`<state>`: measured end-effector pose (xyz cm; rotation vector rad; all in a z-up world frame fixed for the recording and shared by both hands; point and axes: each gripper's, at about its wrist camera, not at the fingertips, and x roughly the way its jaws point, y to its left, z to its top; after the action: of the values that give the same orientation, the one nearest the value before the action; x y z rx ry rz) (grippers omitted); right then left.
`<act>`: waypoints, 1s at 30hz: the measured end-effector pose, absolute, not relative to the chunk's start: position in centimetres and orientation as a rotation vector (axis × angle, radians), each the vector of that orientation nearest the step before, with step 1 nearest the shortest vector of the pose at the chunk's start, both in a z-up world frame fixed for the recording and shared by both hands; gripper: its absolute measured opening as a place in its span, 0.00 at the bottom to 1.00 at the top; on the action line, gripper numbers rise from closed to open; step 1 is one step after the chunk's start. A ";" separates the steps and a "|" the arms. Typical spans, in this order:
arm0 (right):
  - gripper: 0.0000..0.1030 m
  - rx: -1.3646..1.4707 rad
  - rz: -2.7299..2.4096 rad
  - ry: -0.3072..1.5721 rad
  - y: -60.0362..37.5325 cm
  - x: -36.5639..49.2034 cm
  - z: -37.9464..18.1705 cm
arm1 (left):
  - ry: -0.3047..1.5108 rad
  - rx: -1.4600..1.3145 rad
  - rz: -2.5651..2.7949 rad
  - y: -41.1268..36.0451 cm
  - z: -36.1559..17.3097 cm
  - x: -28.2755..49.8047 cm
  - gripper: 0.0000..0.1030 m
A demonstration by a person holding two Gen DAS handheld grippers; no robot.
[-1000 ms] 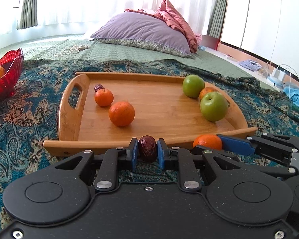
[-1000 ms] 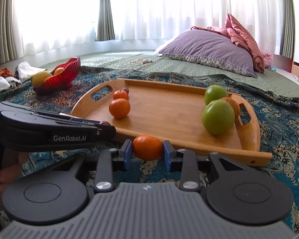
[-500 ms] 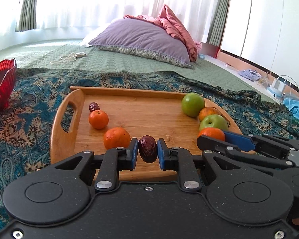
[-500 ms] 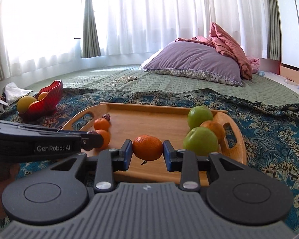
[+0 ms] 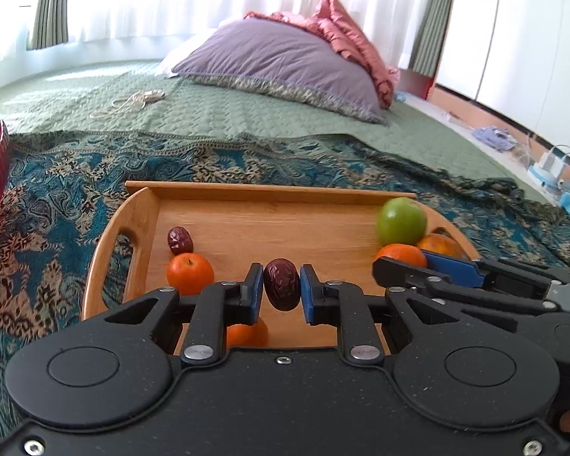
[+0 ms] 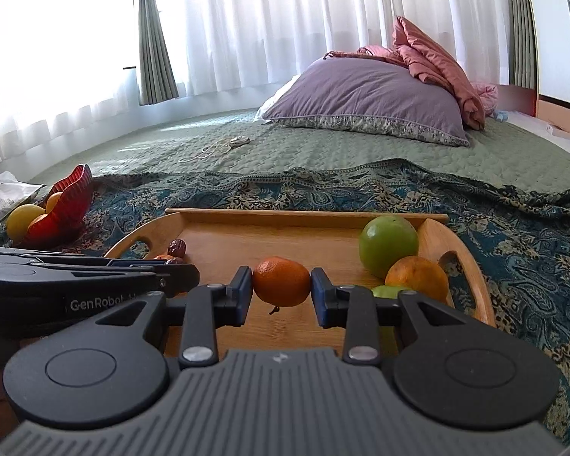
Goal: Organize fruits
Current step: 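Lift and carry the date and mandarin over the wooden tray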
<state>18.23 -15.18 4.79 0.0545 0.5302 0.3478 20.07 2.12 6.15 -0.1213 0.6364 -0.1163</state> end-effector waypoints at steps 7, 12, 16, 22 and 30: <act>0.37 0.073 0.319 0.641 -14.9 22.6 4.6 | 0.694 -0.143 -0.079 2.9 5.0 23.4 0.19; 0.37 0.024 0.288 0.691 -14.1 24.3 4.1 | 0.711 -0.141 -0.066 2.9 4.2 24.5 0.19; 0.37 -0.001 0.280 0.718 -13.7 24.9 3.6 | 0.716 -0.129 -0.067 2.7 3.9 24.9 0.19; 0.37 -0.025 0.275 0.736 -13.3 25.4 3.1 | 0.724 -0.125 -0.055 2.9 3.4 25.6 0.19; 0.37 -0.033 0.269 0.747 -13.0 25.9 2.8 | 0.725 -0.107 -0.050 2.9 3.0 26.2 0.19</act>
<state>25.94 -13.05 2.83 -0.0326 0.7475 0.2688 26.21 2.88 2.96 -0.1074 0.7247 -0.0501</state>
